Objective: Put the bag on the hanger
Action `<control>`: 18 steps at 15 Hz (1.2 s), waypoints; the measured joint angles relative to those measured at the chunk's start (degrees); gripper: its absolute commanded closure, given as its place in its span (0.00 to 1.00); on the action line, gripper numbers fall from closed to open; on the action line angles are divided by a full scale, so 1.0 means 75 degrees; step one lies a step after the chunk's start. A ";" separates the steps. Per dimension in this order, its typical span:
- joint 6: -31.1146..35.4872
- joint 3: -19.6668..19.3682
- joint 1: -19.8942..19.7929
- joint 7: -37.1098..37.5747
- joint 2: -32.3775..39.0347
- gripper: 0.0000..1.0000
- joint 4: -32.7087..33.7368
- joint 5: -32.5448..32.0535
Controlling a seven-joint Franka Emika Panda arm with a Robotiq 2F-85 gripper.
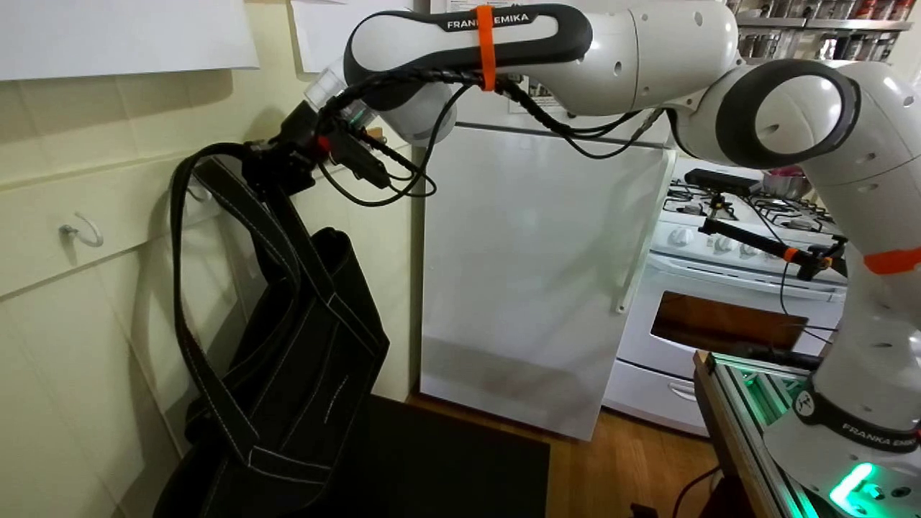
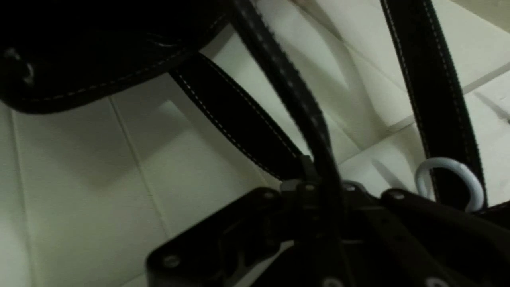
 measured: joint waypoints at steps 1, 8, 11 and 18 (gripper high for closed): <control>-0.0045 0.0011 0.0029 0.0026 0.0017 0.99 0.0084 -0.0028; -0.0569 -0.0229 0.0321 0.0609 0.0311 0.99 0.0652 -0.0661; -0.0815 -0.0396 0.0412 0.0934 0.0522 0.99 0.0965 -0.0925; -0.1466 -0.0680 0.0553 0.1255 0.0762 0.54 0.1535 -0.1148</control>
